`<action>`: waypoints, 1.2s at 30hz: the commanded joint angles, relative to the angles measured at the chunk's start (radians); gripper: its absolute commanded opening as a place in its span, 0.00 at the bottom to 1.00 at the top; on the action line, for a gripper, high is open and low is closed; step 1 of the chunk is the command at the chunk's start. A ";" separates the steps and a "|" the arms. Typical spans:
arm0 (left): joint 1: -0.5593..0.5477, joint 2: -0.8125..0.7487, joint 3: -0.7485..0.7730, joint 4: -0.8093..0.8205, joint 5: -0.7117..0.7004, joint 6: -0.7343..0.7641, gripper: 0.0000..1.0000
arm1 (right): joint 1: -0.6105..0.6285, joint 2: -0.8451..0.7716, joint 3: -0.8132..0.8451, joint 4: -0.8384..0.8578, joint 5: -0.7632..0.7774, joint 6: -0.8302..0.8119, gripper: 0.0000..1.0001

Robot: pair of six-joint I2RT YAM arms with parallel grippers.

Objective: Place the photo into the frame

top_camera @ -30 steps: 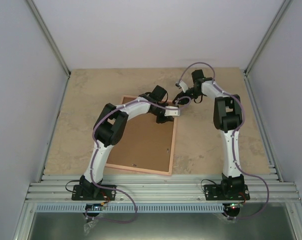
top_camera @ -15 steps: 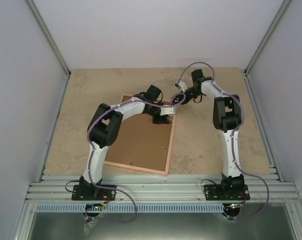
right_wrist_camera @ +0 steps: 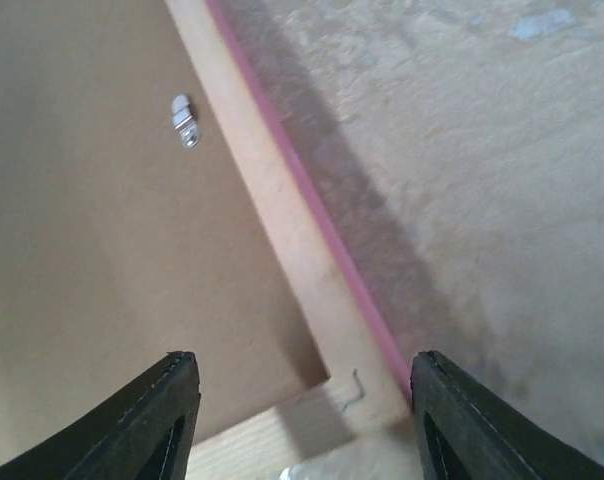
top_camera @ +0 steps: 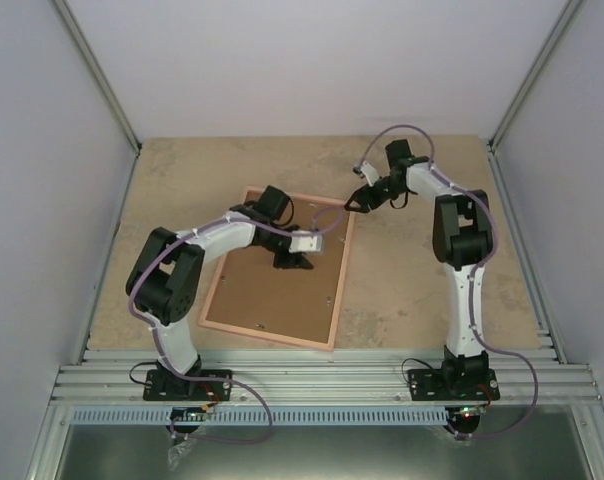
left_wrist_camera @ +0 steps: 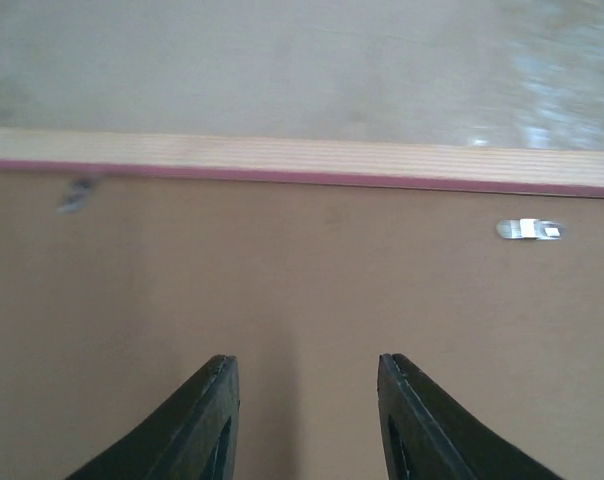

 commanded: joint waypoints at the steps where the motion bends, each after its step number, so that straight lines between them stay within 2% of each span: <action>1: -0.091 -0.054 -0.082 -0.023 0.050 0.153 0.40 | -0.001 -0.183 -0.174 0.069 0.027 0.101 0.62; 5: -0.148 -0.075 -0.115 -0.009 0.038 0.087 0.37 | -0.001 -0.314 -0.350 0.111 0.102 0.170 0.62; 10: -0.173 -0.168 -0.240 -0.001 0.016 0.042 0.34 | 0.006 -0.371 -0.511 0.079 0.046 0.267 0.59; 13: -0.197 -0.223 -0.312 0.087 -0.023 -0.029 0.33 | 0.029 -0.411 -0.603 0.130 0.051 0.306 0.61; 17: -0.235 -0.174 -0.276 0.039 -0.067 -0.053 0.32 | 0.083 -0.415 -0.645 0.182 0.068 0.372 0.64; 24: -0.238 -0.172 -0.284 0.124 -0.116 -0.147 0.32 | 0.111 -0.263 -0.493 0.159 0.226 0.580 0.59; 28: -0.238 -0.170 -0.288 0.163 -0.148 -0.199 0.32 | 0.113 -0.226 -0.411 0.146 0.372 0.711 0.51; 32: -0.238 -0.165 -0.287 0.175 -0.162 -0.215 0.33 | 0.117 -0.158 -0.344 0.113 0.439 0.758 0.48; 36: -0.238 -0.155 -0.278 0.165 -0.176 -0.226 0.33 | 0.120 -0.114 -0.329 0.113 0.485 0.780 0.33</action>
